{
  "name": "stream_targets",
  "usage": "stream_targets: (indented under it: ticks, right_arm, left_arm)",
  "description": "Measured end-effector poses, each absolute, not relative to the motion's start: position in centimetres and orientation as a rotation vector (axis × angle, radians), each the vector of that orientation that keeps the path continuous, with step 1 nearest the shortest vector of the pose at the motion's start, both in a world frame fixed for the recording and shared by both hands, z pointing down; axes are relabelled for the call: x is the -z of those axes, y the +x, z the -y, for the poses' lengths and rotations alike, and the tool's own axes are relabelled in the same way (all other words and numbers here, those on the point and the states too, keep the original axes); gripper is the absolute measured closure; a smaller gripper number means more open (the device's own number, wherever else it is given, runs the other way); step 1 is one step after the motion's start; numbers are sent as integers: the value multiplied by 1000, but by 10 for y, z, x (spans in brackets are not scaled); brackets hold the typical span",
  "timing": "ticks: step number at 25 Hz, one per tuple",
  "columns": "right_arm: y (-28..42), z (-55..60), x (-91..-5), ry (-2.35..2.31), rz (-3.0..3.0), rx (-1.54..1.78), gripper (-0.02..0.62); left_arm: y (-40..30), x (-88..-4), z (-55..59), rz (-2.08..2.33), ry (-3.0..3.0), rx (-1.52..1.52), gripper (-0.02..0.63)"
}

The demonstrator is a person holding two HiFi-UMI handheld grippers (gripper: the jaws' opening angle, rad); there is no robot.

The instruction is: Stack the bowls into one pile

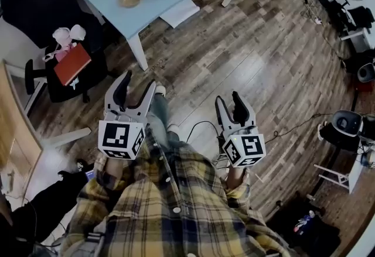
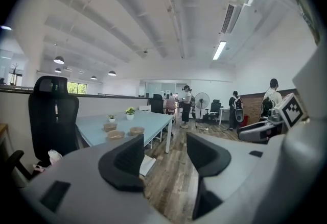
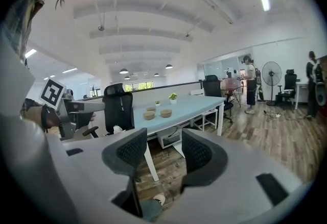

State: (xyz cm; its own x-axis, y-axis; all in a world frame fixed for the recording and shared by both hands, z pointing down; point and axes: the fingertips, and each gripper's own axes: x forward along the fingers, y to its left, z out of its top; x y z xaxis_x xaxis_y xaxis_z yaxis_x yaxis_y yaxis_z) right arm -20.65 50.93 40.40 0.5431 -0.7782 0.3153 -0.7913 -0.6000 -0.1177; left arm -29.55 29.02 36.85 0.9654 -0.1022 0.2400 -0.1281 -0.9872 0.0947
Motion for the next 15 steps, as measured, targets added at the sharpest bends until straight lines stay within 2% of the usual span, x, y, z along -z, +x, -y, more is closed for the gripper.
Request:
stream_targets:
  ticks: [15]
  right_arm:
    - [-65, -363, -389, 2713, 1443, -511, 370]
  left_arm:
    - [-158, -362, -151, 165, 3018, -366, 291]
